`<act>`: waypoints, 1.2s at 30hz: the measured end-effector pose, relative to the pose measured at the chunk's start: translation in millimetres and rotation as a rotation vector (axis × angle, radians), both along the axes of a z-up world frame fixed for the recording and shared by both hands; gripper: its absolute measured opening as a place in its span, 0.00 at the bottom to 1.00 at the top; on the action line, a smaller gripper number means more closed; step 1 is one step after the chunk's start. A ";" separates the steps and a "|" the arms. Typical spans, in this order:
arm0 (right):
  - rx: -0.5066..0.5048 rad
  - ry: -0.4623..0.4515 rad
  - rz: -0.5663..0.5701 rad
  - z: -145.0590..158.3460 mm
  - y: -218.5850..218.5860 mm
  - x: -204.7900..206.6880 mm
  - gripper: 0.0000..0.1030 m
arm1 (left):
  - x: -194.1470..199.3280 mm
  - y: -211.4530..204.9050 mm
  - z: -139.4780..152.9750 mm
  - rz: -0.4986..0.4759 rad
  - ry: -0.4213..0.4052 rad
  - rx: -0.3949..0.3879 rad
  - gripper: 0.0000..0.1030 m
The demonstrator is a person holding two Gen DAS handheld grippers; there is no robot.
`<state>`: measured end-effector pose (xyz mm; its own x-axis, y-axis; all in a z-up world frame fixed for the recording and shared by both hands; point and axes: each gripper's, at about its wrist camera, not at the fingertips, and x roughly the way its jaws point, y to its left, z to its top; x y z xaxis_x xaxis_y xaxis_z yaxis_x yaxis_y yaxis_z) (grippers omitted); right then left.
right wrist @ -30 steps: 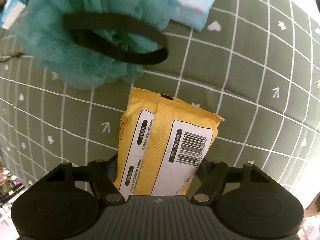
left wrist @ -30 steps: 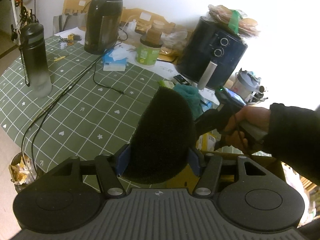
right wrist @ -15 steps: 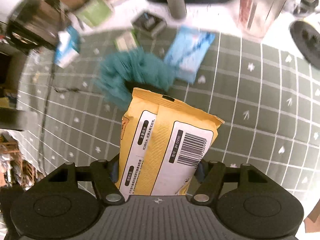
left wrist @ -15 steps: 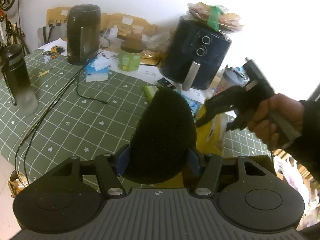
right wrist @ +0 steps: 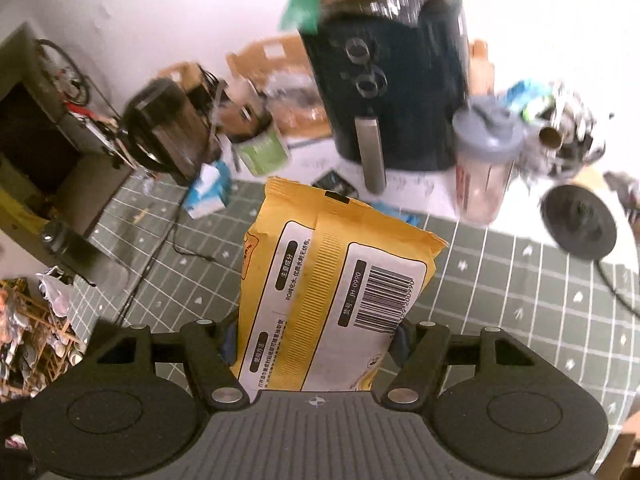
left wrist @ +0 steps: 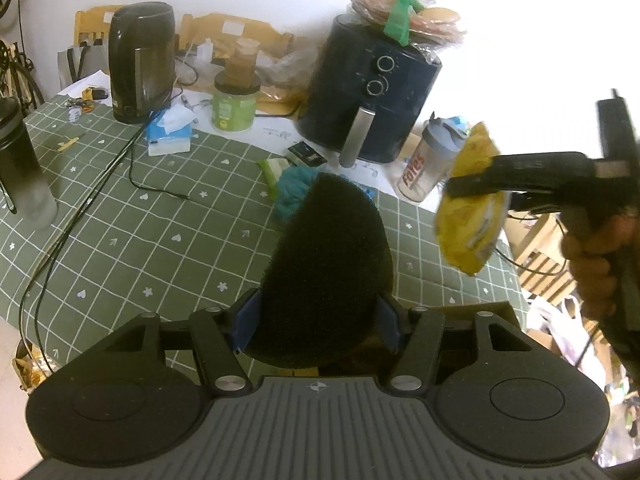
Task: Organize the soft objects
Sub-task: 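Lift the yellow packet with the right tool while the left lowers the black pad into the box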
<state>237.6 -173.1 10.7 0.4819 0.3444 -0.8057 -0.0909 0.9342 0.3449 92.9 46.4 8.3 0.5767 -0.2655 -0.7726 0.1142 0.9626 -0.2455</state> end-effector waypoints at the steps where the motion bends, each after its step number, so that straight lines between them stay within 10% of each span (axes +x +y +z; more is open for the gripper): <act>1: -0.001 -0.021 0.010 5.1 -2.0 -6.9 0.68 | -0.5 -2.2 1.2 -0.003 0.006 0.003 0.57; 12: 0.014 -0.133 0.103 31.0 -24.9 -67.9 0.68 | -5.9 -20.6 10.9 -0.013 0.093 -0.021 0.57; 30: 0.004 -0.065 0.184 13.8 -32.2 -122.7 0.68 | -22.6 -14.8 -43.4 0.123 0.379 -0.315 0.66; 36: 0.003 -0.038 0.181 8.1 -35.6 -129.4 0.68 | -31.4 -17.3 -43.5 0.131 0.348 -0.278 0.75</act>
